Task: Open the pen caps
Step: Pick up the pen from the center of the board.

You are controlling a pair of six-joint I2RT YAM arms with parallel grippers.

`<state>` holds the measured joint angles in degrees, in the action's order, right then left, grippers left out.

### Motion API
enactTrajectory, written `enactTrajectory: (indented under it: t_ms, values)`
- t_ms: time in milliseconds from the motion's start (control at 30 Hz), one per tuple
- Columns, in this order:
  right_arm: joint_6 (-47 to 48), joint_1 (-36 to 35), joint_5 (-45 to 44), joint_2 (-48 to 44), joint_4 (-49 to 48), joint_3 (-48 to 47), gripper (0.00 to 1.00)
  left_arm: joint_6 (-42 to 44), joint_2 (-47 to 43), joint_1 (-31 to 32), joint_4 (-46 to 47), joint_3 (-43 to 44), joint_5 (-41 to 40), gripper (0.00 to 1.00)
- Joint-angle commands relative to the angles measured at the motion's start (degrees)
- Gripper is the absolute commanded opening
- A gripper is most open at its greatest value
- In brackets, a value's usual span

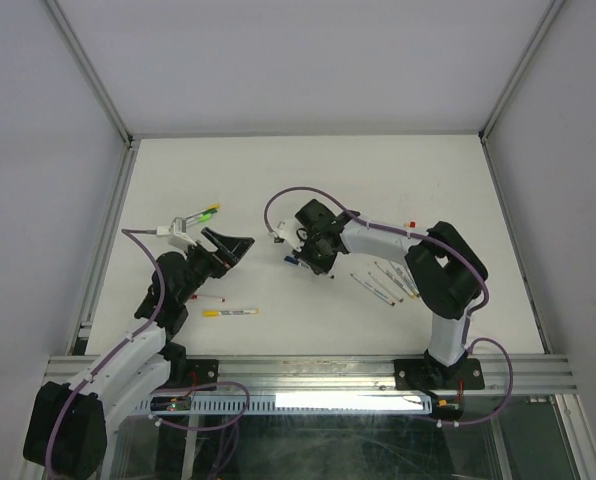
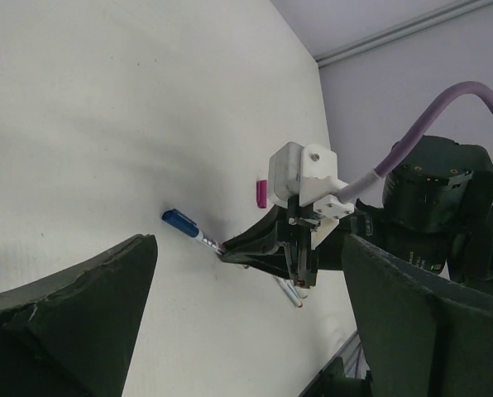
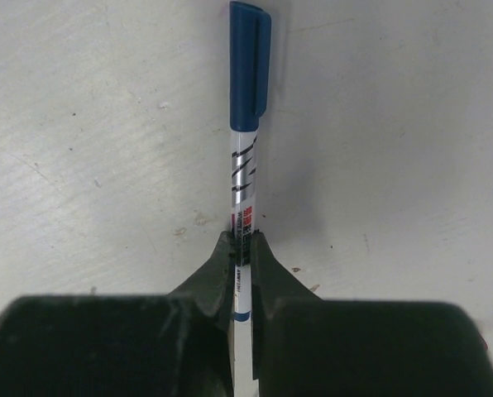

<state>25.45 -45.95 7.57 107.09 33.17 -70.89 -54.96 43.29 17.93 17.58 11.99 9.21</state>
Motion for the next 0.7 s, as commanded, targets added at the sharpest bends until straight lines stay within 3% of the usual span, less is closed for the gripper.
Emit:
enactTrajectory:
  t_ms: [0, 200, 667]
  values:
    - [-0.5, 1.0, 2.4, -3.2, -2.1, 1.7, 0.0, -5.3, 2.6, -0.2, 10.5, -1.8, 1.5, 0.96]
    - [-1.4, 2.7, 6.8, -5.3, -2.7, 2.1, 0.0, -9.2, 9.0, 0.5, 17.3, -2.8, 2.1, 0.96]
    - [-2.6, 5.3, 12.5, -7.1, -3.8, 3.1, 0.0, -10.9, 25.2, 9.4, 28.0, -0.7, -5.3, 0.98]
